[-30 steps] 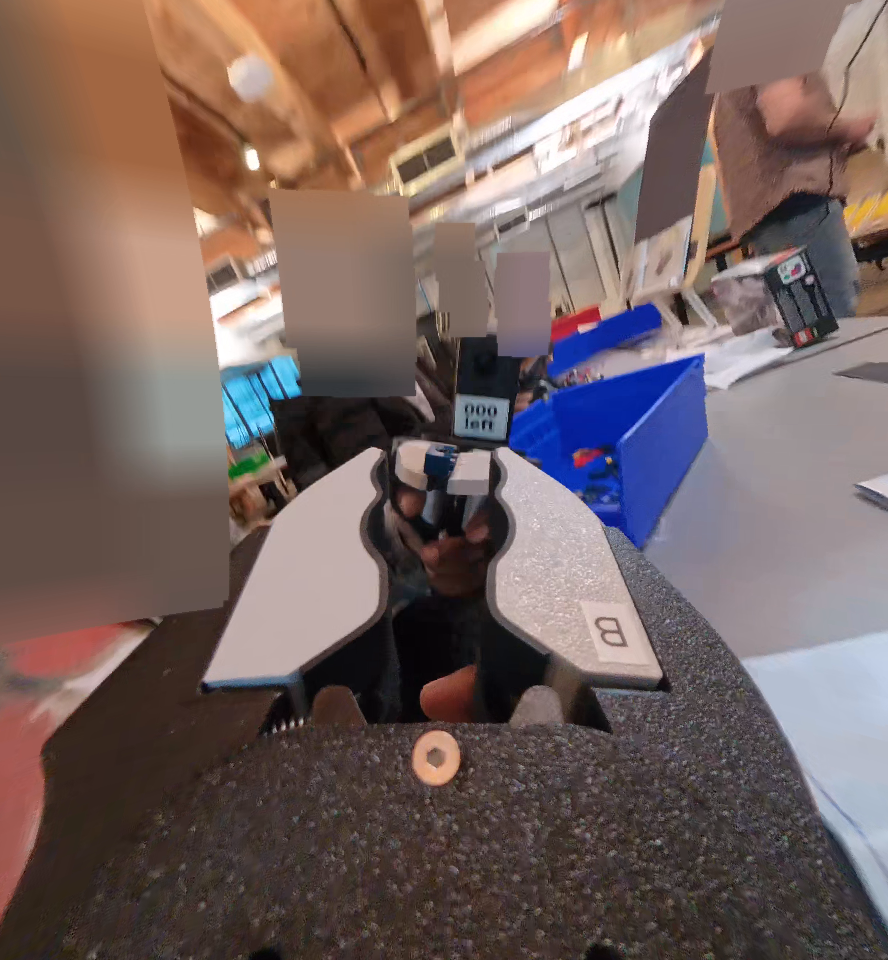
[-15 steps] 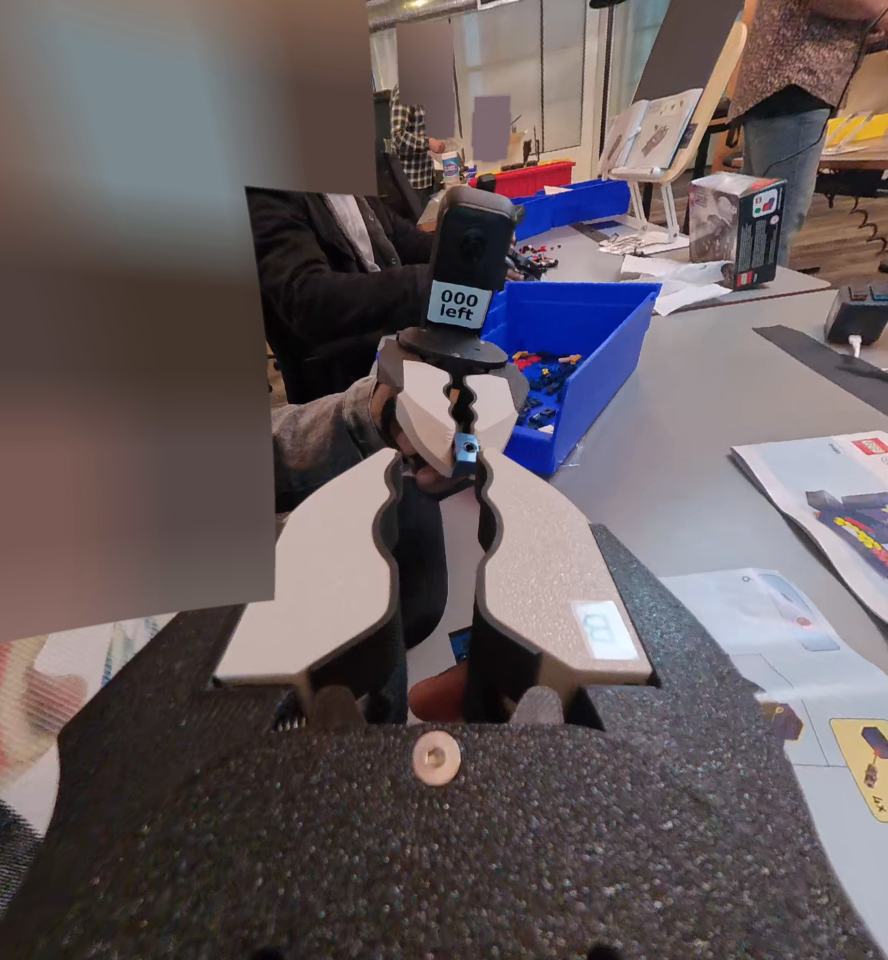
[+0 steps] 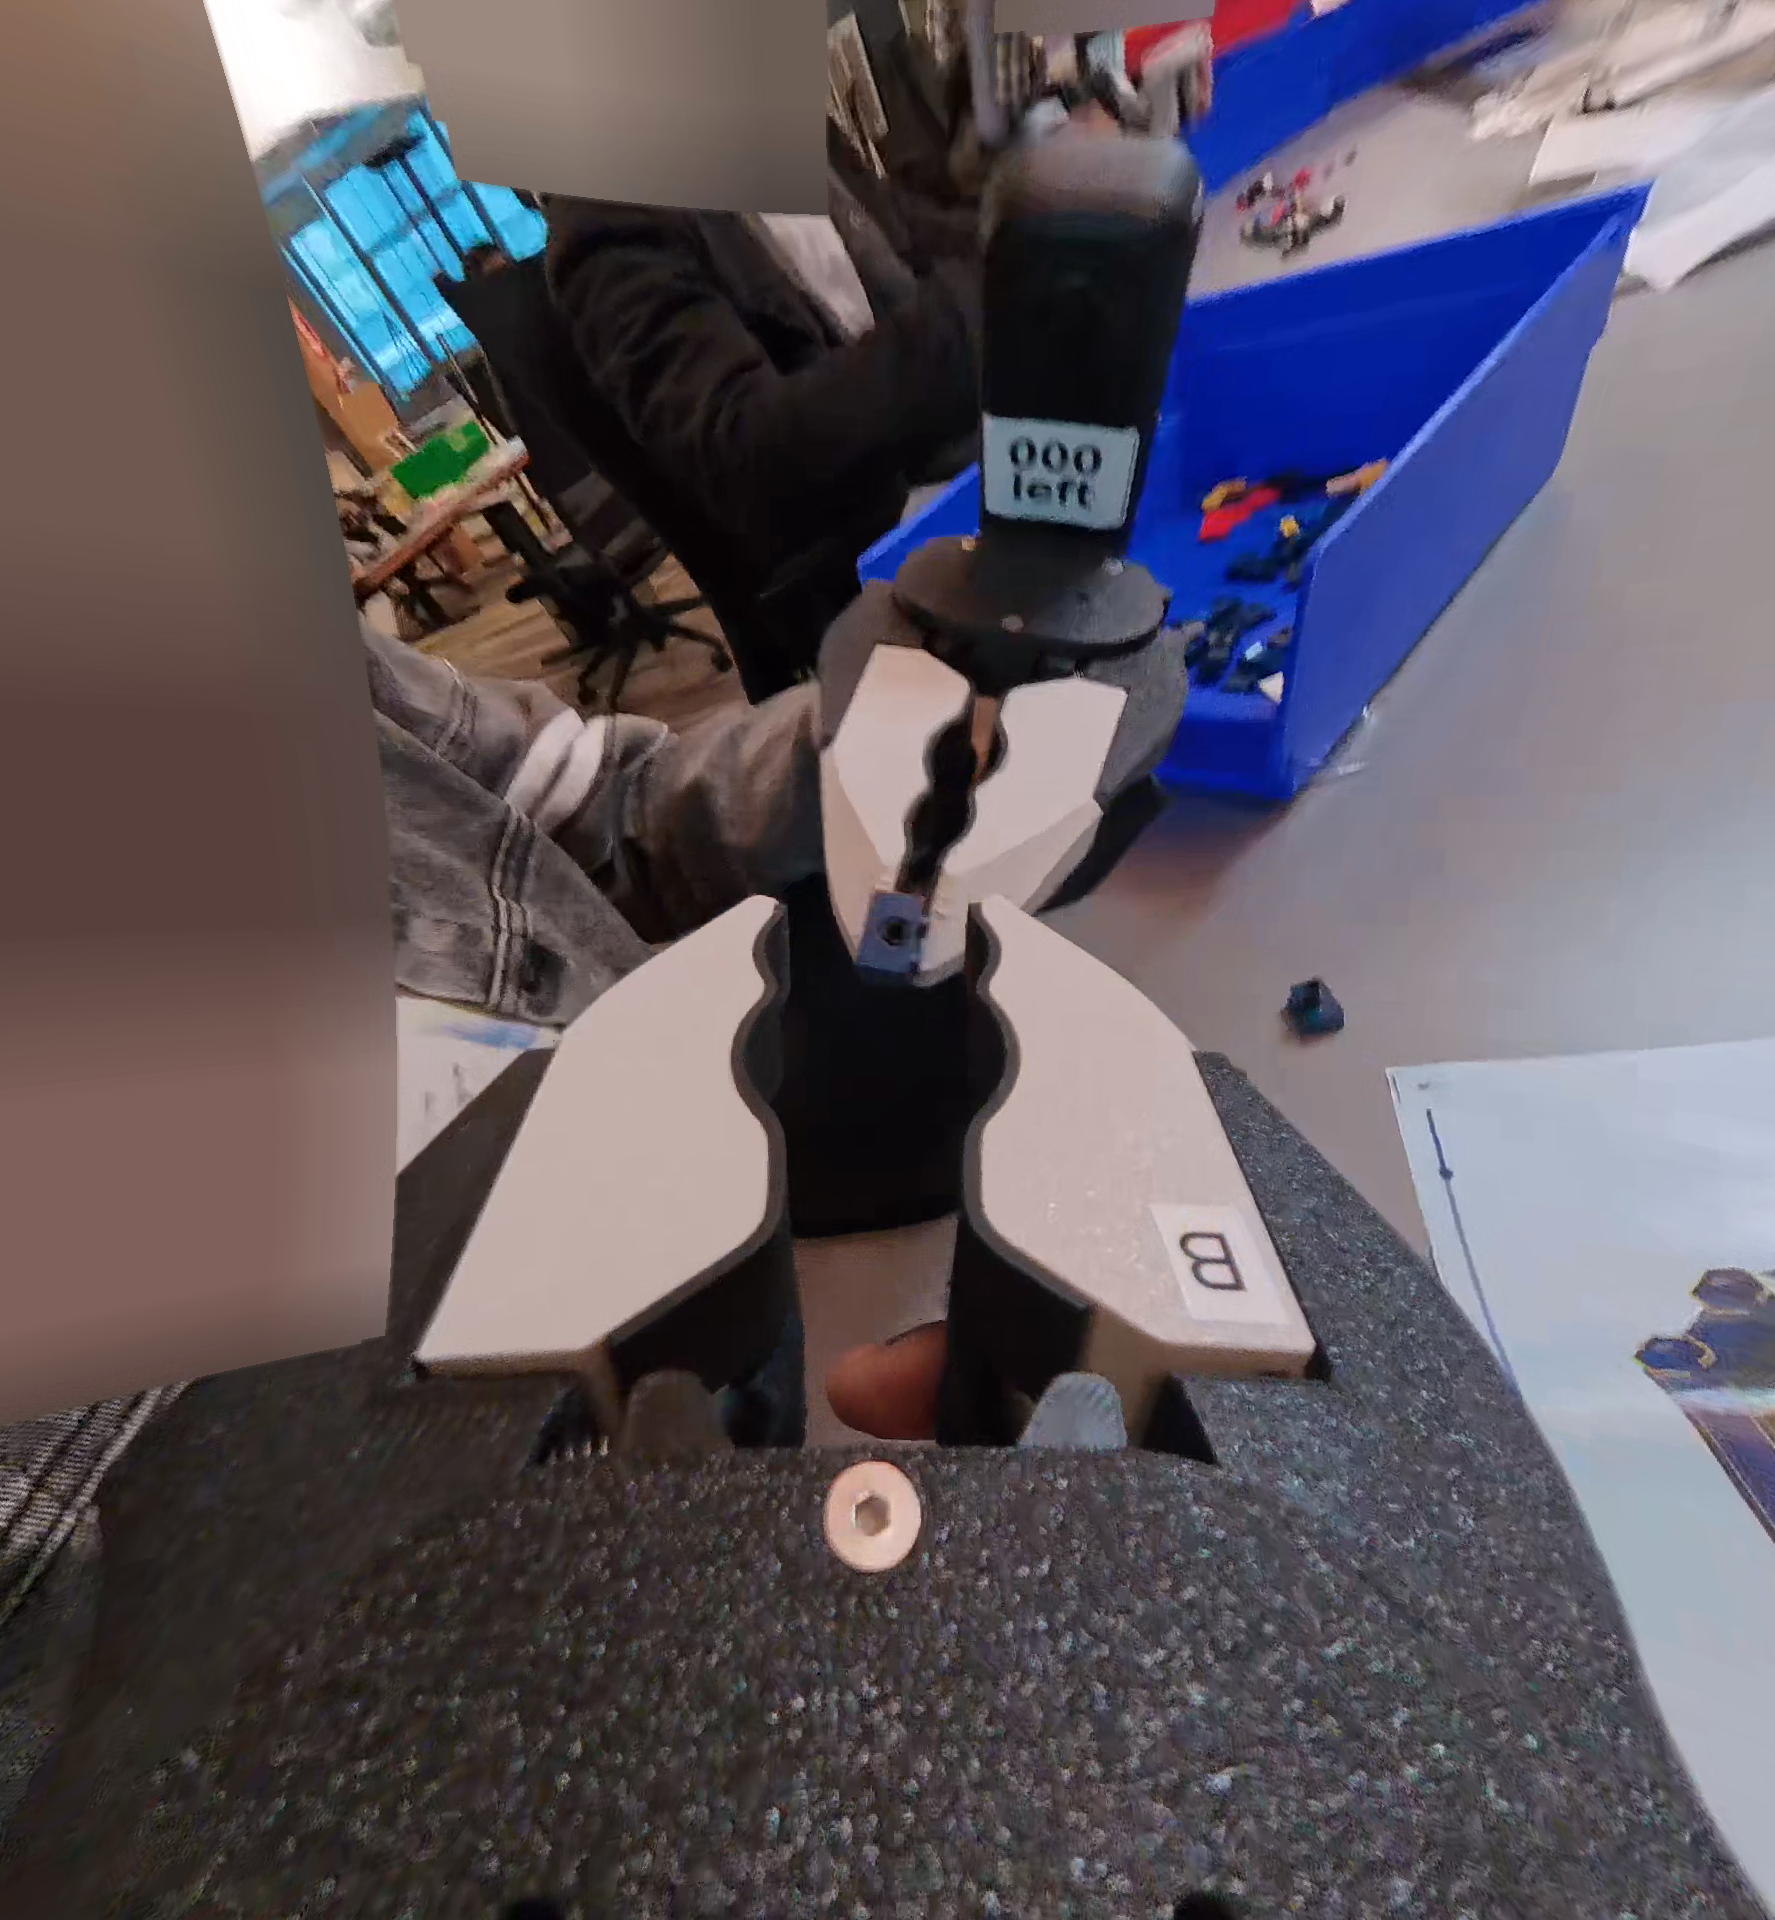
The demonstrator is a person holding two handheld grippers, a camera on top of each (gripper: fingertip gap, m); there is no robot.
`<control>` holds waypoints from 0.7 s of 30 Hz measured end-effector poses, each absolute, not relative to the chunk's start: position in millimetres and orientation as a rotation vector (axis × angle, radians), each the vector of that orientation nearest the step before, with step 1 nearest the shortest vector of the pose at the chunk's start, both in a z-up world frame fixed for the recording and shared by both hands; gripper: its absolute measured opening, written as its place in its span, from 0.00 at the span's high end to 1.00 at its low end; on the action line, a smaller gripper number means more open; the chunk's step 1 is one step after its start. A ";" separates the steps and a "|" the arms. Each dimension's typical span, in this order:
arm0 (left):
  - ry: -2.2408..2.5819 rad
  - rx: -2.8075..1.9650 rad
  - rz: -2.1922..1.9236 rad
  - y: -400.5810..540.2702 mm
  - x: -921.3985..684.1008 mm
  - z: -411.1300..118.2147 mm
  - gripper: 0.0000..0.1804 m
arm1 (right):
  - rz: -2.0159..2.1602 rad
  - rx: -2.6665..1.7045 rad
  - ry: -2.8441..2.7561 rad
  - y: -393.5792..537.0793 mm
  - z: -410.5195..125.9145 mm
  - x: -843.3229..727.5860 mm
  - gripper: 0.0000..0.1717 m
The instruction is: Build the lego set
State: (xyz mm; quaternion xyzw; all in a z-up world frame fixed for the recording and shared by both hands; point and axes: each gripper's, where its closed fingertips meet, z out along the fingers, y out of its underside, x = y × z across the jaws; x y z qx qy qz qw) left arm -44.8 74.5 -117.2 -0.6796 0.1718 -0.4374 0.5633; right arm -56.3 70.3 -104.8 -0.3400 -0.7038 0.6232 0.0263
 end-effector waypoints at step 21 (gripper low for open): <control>0.882 -1.958 -0.541 117.5 -69.0 -192.6 0.62 | 1.900 -1.139 -1.853 102.9 -101.3 -32.3 0.93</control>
